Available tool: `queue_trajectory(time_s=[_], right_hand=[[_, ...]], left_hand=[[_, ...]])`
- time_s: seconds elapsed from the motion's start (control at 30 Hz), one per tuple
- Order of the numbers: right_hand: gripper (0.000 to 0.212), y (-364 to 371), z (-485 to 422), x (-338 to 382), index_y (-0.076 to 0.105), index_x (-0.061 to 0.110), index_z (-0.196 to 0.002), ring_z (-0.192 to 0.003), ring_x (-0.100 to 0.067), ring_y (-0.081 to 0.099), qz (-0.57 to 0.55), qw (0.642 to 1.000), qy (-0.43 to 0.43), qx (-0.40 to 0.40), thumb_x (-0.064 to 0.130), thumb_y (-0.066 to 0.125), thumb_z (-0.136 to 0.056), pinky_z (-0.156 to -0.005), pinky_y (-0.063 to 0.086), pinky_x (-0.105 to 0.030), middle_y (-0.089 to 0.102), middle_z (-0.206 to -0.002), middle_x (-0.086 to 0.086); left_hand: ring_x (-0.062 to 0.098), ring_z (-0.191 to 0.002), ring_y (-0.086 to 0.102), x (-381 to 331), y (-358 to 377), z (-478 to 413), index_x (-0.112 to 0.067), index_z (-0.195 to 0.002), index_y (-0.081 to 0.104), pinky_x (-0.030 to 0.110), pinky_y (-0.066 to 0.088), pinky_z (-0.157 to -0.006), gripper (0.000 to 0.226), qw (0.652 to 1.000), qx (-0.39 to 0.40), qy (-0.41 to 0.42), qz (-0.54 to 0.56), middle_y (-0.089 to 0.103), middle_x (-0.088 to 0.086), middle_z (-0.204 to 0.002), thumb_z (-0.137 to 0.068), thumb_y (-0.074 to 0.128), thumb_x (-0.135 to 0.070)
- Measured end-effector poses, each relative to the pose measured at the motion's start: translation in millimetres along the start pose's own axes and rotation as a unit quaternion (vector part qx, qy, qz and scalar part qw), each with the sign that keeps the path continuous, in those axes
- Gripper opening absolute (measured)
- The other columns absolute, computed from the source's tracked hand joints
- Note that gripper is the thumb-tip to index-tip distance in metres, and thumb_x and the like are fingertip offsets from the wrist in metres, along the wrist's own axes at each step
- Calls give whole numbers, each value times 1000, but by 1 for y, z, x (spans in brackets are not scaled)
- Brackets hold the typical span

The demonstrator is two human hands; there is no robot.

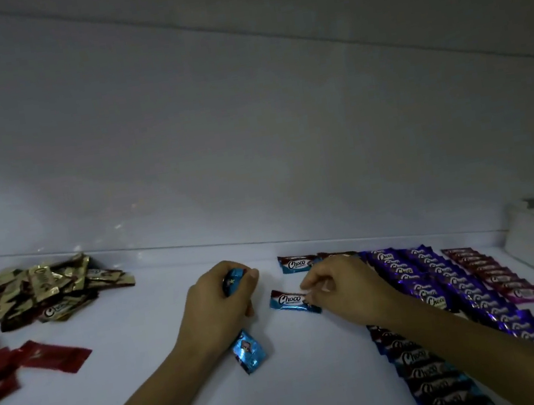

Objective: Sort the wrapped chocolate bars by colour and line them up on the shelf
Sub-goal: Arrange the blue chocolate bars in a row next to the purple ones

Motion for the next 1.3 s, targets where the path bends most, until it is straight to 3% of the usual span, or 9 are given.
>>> queue_trajectory(time_s=[0.1,0.27,0.4,0.6,0.83,0.93,1.03,1.13,1.3], right_hand=[[25,2,-4,0,71,17,-106,-72,1,52,34,999,-34,5,29,70,-84,-65,39,-10,58,-84,13],[15,4,-16,-1,74,17,-89,-66,1,53,21,999,-16,29,21,78,-75,-60,38,-8,57,-72,15],[17,-4,-35,-10,72,24,-91,-94,-14,56,114,993,20,-29,26,77,-75,-87,41,-29,63,-95,6],[15,-2,-48,-20,73,28,-93,-99,-15,55,135,989,31,-50,26,74,-78,-82,32,-27,65,-95,8],[19,0,-47,-26,72,24,-103,-95,-16,58,122,991,43,-38,25,69,-84,-86,44,-29,68,-97,4],[10,2,-35,-7,72,21,-89,-78,-9,59,-55,996,53,-41,28,67,-86,-70,46,-19,66,-80,6],[23,17,-11,33,72,20,-80,-62,-5,61,-310,943,74,98,40,63,-87,-59,48,-13,70,-69,3],[10,31,9,63,71,20,-78,-66,-6,65,-358,913,52,188,27,70,-84,-62,50,-15,72,-74,1],[9,23,8,61,70,18,-84,-58,-1,59,-359,918,72,153,19,63,-90,-49,40,-9,72,-81,0]], left_hand=[[2,-49,59,1,2,-3,-19,-85,65,7,40,-50,12,1000,15,-4,1,64,-7,-52,-92,60,-27],[1,-51,59,5,1,-6,-22,-85,64,7,40,-51,11,1000,8,-11,11,65,-7,-54,-92,59,-29],[1,-52,60,6,2,-6,-22,-86,64,6,40,-51,11,1000,9,-10,8,65,-8,-55,-92,59,-30],[2,-51,59,6,2,-6,-21,-85,64,6,41,-51,11,1000,8,-4,6,66,-6,-56,-92,59,-28],[-2,-53,55,8,1,-8,-23,-83,65,7,40,-49,10,1000,-20,-12,11,62,-9,-60,-90,62,-29],[-5,-62,56,7,-1,-9,-24,-80,65,5,39,-55,10,998,-60,-8,26,65,-9,-71,-90,63,-26],[-1,-58,52,5,-3,-9,-19,-81,64,9,40,-55,10,993,-102,-3,59,61,-11,-66,-90,63,-22],[5,-49,43,1,-3,-8,-12,-80,60,16,38,-48,15,988,-94,-20,124,50,-11,-52,-92,60,-22],[8,-42,34,1,-11,-16,-11,-79,54,19,30,-39,18,937,-108,-129,306,40,-4,-47,-94,58,-19]])
Point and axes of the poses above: each hand's wrist, its own z-axis away from the middle knuckle, its own y-axis out of the palm, x = y × z, the point moved 2 cm from there along -z, towards the middle knuckle
